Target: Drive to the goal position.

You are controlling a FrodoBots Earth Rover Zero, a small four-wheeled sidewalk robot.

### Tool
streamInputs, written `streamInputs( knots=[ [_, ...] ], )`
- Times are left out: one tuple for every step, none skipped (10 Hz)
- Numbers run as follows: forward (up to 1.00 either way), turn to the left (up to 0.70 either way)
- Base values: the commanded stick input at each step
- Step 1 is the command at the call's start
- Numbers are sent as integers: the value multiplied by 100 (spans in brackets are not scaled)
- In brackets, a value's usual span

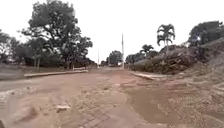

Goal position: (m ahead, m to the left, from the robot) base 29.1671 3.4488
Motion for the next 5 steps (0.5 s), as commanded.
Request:
streamInputs(
  knots=[
    [100, 0],
    [100, 0],
    [100, 0],
    [100, 0],
    [100, 0]
  ],
)
